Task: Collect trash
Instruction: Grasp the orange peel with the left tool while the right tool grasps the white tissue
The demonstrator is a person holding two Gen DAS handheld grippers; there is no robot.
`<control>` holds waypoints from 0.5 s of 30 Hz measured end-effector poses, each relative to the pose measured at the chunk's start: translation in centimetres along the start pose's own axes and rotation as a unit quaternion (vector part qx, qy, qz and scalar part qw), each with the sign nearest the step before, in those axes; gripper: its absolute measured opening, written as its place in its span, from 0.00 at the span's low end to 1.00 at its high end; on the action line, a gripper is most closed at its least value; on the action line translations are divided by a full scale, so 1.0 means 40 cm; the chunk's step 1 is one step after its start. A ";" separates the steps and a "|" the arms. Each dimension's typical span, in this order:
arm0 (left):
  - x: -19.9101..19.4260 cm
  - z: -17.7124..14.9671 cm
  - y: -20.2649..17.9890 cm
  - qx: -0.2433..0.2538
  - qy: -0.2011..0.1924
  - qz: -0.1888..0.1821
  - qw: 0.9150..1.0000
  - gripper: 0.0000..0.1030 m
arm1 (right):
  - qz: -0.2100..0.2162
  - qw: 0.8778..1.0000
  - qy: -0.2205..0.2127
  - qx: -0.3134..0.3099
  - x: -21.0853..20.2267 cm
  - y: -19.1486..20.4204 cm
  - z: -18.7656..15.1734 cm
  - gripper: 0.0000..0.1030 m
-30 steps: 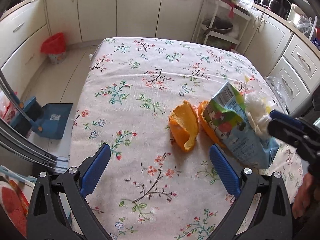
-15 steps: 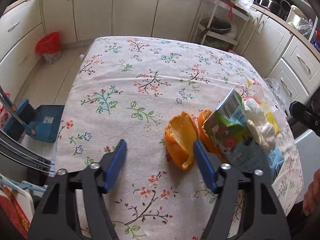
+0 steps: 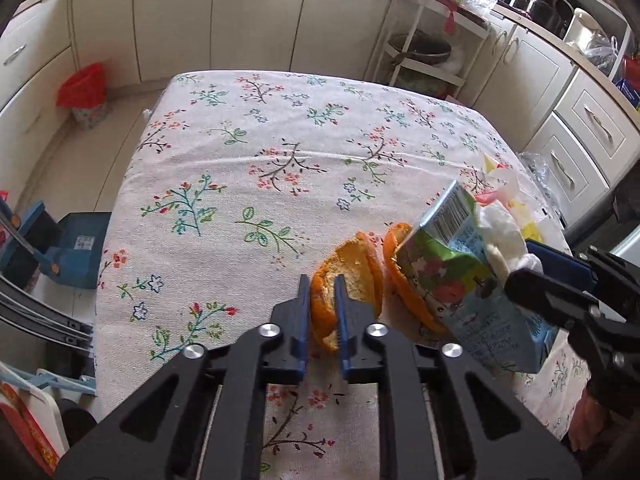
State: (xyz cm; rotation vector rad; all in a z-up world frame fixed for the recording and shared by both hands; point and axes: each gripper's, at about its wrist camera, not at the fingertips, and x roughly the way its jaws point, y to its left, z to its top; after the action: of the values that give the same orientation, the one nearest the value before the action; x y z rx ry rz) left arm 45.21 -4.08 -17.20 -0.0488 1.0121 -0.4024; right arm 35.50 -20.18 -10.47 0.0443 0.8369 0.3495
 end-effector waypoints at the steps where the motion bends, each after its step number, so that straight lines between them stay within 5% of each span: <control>1: -0.003 -0.001 -0.002 0.001 0.000 0.000 1.000 0.07 | 0.000 1.000 -0.003 0.001 -0.007 -0.004 -0.002 0.21; 7: -0.042 -0.001 -0.005 0.003 -0.015 -0.003 1.000 0.06 | 0.047 0.995 -0.055 0.067 -0.089 -0.074 0.019 0.21; 15: -0.109 -0.001 -0.014 0.000 -0.044 -0.014 0.999 0.05 | 0.085 0.974 -0.089 0.192 -0.166 -0.215 0.022 0.21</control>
State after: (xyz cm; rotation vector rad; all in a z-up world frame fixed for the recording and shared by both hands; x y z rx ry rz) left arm 42.98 -3.06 -13.54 -0.0791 0.9244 -0.4219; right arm 34.51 -30.34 -6.61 0.5041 0.7133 0.3334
